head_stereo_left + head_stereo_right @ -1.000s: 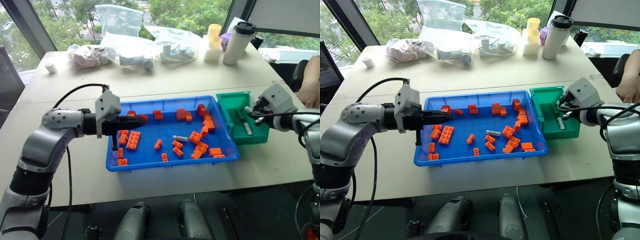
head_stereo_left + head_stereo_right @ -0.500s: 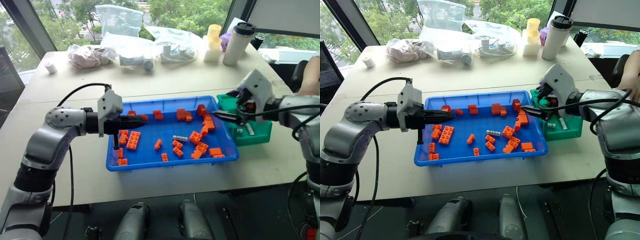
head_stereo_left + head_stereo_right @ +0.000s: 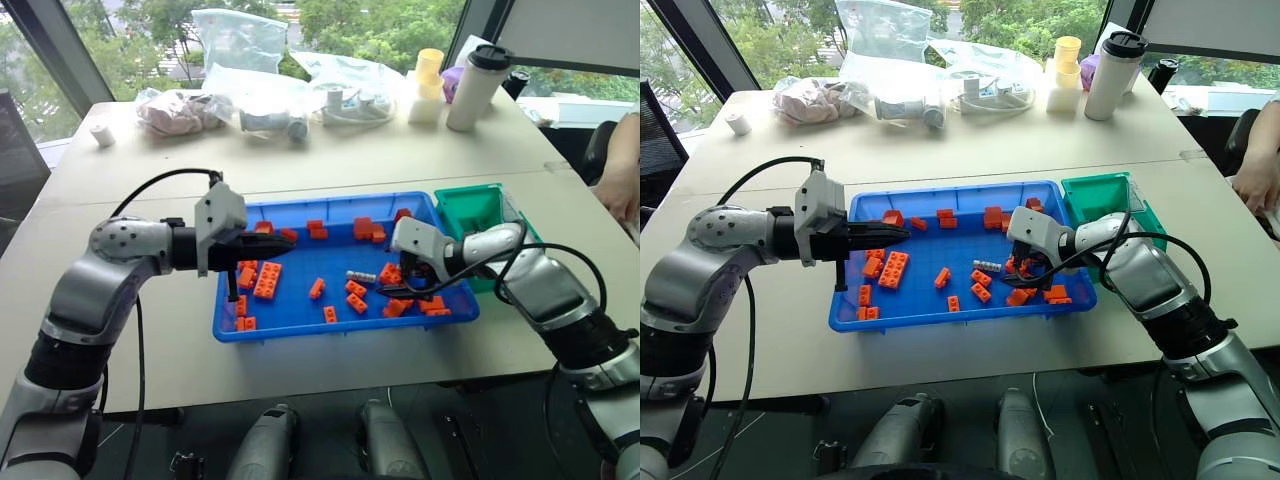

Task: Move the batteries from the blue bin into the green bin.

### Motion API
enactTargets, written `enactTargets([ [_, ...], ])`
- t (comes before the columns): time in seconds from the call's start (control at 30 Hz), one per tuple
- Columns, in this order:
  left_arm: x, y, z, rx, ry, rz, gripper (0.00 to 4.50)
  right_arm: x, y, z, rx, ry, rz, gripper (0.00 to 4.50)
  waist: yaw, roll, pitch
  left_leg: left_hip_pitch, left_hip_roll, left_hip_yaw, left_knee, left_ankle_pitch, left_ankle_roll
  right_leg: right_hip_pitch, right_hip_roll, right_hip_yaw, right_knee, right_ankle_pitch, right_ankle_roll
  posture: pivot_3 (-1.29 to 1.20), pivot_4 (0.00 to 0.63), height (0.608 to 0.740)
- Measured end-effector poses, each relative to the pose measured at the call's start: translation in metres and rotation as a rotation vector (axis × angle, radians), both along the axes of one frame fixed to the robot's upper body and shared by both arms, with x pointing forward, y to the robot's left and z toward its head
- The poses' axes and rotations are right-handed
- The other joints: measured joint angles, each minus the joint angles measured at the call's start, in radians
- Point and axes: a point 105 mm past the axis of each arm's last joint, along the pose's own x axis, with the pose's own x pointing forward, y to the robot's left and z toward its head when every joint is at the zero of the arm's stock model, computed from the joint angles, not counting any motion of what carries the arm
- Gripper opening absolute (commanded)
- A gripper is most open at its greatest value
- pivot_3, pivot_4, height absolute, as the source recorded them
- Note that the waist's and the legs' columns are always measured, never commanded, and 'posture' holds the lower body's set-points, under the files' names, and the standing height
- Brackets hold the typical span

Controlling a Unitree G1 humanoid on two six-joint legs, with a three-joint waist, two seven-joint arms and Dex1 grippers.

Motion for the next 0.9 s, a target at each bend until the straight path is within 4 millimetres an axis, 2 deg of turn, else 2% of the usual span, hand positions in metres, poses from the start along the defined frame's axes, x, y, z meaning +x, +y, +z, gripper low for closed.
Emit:
enactTargets([
  [0.07, -0.001, 0.001, 0.002, -0.002, -0.008, 0.005, 0.00, 0.002, 0.006, 0.000, 0.001, -0.014, 0.031, 4.45, 0.000, 0.000, 0.000, 0.000, 0.000, 0.000, 0.000, 0.000, 0.000, 0.000, 0.000, 0.000, 0.000, 0.000, 0.000, 0.00, 0.150, 0.740],
  [0.1, -0.001, 0.000, 0.002, -0.004, -0.008, 0.004, 0.00, 0.004, 0.010, 0.000, 0.009, -0.020, 0.042, 4.06, 0.000, 0.000, 0.000, 0.000, 0.000, 0.000, 0.000, 0.000, 0.000, 0.000, 0.000, 0.000, 0.000, 0.000, 0.000, 0.00, 0.150, 0.740],
  [0.13, -0.001, 0.000, 0.002, -0.004, -0.006, 0.005, 0.00, 0.005, 0.012, -0.001, 0.015, -0.019, 0.044, 3.93, 0.001, 0.000, 0.000, 0.000, 0.000, 0.000, 0.000, 0.000, 0.000, 0.001, 0.000, 0.000, 0.000, 0.000, 0.000, 0.00, 0.150, 0.740],
  [0.17, -0.002, 0.001, 0.001, -0.003, -0.003, 0.007, 0.00, 0.006, 0.015, -0.002, 0.024, -0.017, 0.050, 3.60, 0.001, 0.000, 0.000, 0.000, 0.000, 0.000, 0.000, 0.000, 0.000, 0.001, 0.000, 0.000, 0.000, 0.000, 0.000, 0.00, 0.150, 0.740],
  [0.4, -0.001, 0.001, 0.001, -0.006, -0.002, 0.019, 0.00, 0.006, 0.020, -0.004, 0.020, -0.008, 0.070, 0.12, 0.002, 0.000, 0.000, 0.000, 0.000, 0.000, 0.000, 0.000, 0.000, 0.001, 0.000, 0.000, 0.000, 0.000, 0.000, 0.00, 0.150, 0.740],
  [0.53, 0.000, 0.001, 0.001, -0.006, -0.003, 0.022, 0.00, 0.012, 0.017, 0.004, 0.022, -0.020, 0.025, 0.01, 0.002, 0.000, 0.000, 0.000, 0.000, 0.000, 0.000, 0.000, 0.000, 0.000, 0.000, 0.000, 0.000, 0.000, 0.000, 0.00, 0.150, 0.740],
  [0.63, 0.000, 0.001, 0.001, -0.006, -0.003, 0.022, 0.00, 0.025, 0.013, 0.042, 0.089, -0.104, -0.055, 0.01, 0.002, 0.001, 0.000, 0.000, 0.000, 0.000, 0.000, 0.000, 0.000, 0.000, 0.000, 0.000, 0.000, 0.000, 0.000, 0.00, 0.150, 0.740],
  [0.7, 0.000, 0.001, 0.001, -0.007, -0.004, 0.022, 0.00, 0.037, 0.003, 0.085, 0.155, -0.223, -0.144, 0.01, 0.002, 0.001, 0.001, 0.000, -0.001, 0.000, 0.000, 0.000, 0.000, -0.001, 0.000, 0.000, 0.000, 0.000, 0.000, 0.00, 0.150, 0.740],
  [0.73, 0.000, 0.001, 0.001, -0.007, -0.004, 0.022, 0.00, 0.041, -0.010, 0.108, 0.167, -0.293, -0.210, 0.01, 0.006, 0.001, 0.001, -0.001, -0.001, -0.001, 0.000, 0.000, 0.000, 0.000, -0.001, 0.000, 0.000, 0.000, 0.000, 0.00, 0.150, 0.740],
  [0.77, 0.000, 0.001, 0.001, -0.007, -0.003, 0.022, 0.00, 0.045, -0.034, 0.137, 0.174, -0.382, -0.313, 0.01, 0.015, 0.001, 0.000, -0.001, -0.001, -0.001, 0.000, 0.000, 0.000, 0.000, -0.001, -0.001, -0.001, 0.000, 0.000, 0.00, 0.150, 0.740],
  [0.8, 0.000, 0.001, 0.001, -0.007, -0.003, 0.023, 0.00, 0.043, -0.054, 0.154, 0.172, -0.440, -0.385, 0.01, 0.021, 0.000, 0.000, -0.001, -0.001, -0.001, 0.000, 0.000, 0.000, 0.001, -0.001, -0.001, -0.002, 0.000, 0.000, 0.00, 0.150, 0.740],
  [0.87, 0.000, 0.001, 0.001, -0.010, 0.001, 0.021, 0.00, 0.035, -0.086, 0.164, 0.131, -0.485, -0.492, 0.01, 0.029, 0.000, 0.000, -0.001, -0.001, -0.001, 0.000, -0.001, 0.001, 0.001, -0.001, -0.001, -0.003, 0.000, 0.000, 0.00, 0.150, 0.740],
  [0.9, -0.001, 0.001, 0.001, -0.013, 0.003, 0.019, 0.00, 0.031, -0.098, 0.159, 0.104, -0.474, -0.534, 0.01, 0.028, 0.000, 0.000, -0.001, -0.001, -0.001, 0.000, -0.001, 0.002, 0.002, -0.002, -0.002, -0.003, 0.000, 0.000, 0.00, 0.150, 0.740],
])
